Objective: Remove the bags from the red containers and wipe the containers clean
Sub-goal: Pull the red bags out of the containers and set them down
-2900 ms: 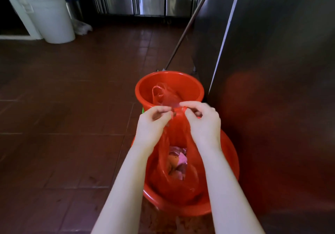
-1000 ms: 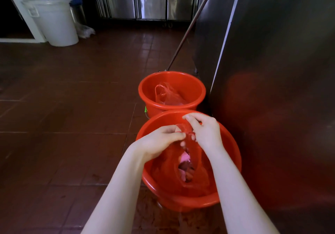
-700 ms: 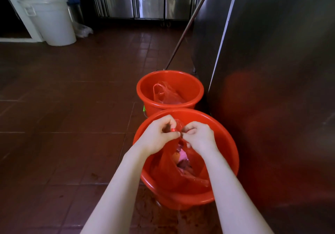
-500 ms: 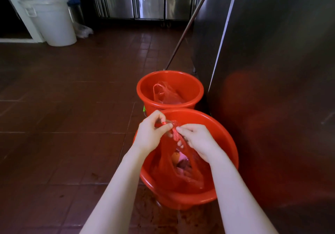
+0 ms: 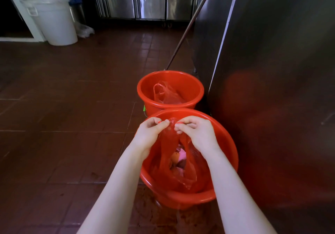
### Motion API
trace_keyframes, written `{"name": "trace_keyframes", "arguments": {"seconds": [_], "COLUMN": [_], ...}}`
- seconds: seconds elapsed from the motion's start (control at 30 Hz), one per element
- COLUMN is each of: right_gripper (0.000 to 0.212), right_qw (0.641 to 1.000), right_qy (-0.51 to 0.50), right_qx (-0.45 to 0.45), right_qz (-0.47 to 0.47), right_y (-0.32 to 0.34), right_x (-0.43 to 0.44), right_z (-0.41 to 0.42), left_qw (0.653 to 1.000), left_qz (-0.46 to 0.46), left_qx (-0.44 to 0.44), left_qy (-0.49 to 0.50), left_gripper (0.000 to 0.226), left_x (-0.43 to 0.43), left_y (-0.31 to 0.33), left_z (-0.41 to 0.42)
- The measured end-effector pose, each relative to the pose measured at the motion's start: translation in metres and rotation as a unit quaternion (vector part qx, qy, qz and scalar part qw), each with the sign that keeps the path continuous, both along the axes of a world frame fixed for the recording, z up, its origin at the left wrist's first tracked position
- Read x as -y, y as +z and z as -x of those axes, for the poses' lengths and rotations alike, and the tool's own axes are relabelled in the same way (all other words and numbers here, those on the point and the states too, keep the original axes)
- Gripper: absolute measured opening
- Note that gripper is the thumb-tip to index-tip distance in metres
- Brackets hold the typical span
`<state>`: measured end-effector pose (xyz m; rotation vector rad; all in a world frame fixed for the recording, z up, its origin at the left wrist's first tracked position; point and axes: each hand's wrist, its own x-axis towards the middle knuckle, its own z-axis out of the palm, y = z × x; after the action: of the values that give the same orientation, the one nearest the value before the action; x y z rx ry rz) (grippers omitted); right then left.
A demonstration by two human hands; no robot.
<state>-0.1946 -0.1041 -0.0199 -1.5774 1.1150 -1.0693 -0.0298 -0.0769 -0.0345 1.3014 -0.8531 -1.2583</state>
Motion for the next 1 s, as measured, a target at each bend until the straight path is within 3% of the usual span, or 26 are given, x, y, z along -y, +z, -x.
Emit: {"name": "trace_keyframes", "arguments": {"seconds": [0.13,0.23,0.3,0.4,0.5,0.63,0.7,0.73,0.8,0.83,0.9,0.93,1.0], "right_gripper": [0.006,0.008,0.007,0.006,0.007,0.012,0.013,0.013,0.015,0.017,0.016,0.014,0.013], "right_qw": [0.997,0.991,0.986,0.971,0.954,0.944,0.967,0.983,0.993,0.981,0.929,0.906,0.883], "right_qy": [0.035,0.023,-0.009,-0.025,0.044,0.084,0.075,0.074,0.084,0.090,0.112,0.120,0.113], "right_qx": [0.040,0.066,0.084,0.181,0.248,0.256,0.181,0.107,-0.072,-0.168,-0.333,-0.380,-0.424], "right_qz": [-0.054,-0.117,-0.142,-0.156,-0.165,-0.190,-0.164,-0.131,-0.042,0.015,0.119,0.145,0.168], "right_y": [-0.002,-0.012,-0.019,-0.015,-0.001,0.001,-0.005,-0.008,-0.011,-0.012,-0.015,-0.016,-0.022], "right_x": [0.007,0.006,0.003,0.007,0.008,-0.002,-0.003,-0.002,0.002,0.005,0.011,0.013,0.013], "right_z": [0.022,0.054,0.064,0.061,0.041,0.009,0.010,0.014,0.021,0.024,0.026,0.026,0.027], "left_qw": [0.996,0.980,0.977,0.987,0.985,0.973,0.973,0.984,0.988,0.948,0.802,0.742,0.671], "left_qz": [-0.023,-0.050,-0.060,-0.026,0.035,0.092,0.078,0.064,0.060,0.080,0.160,0.198,0.262], "left_qx": [-0.021,0.021,0.040,-0.067,-0.166,-0.209,-0.215,-0.159,0.115,0.285,0.546,0.611,0.668], "left_qy": [0.087,0.189,0.203,0.144,0.035,-0.038,-0.042,-0.047,-0.087,-0.121,-0.179,-0.192,-0.187], "left_gripper": [0.028,0.031,0.029,0.015,0.016,0.026,0.027,0.025,0.015,0.007,0.015,0.021,0.025], "left_x": [-0.001,-0.007,-0.009,-0.007,-0.003,0.000,-0.002,-0.003,-0.009,-0.013,-0.017,-0.018,-0.017], "left_y": [-0.008,-0.015,-0.018,-0.011,-0.002,0.006,0.009,0.008,0.004,0.001,-0.006,-0.007,-0.004], "left_z": [-0.014,-0.032,-0.032,-0.021,-0.007,0.002,-0.006,-0.011,-0.020,-0.022,-0.022,-0.020,-0.018]}}
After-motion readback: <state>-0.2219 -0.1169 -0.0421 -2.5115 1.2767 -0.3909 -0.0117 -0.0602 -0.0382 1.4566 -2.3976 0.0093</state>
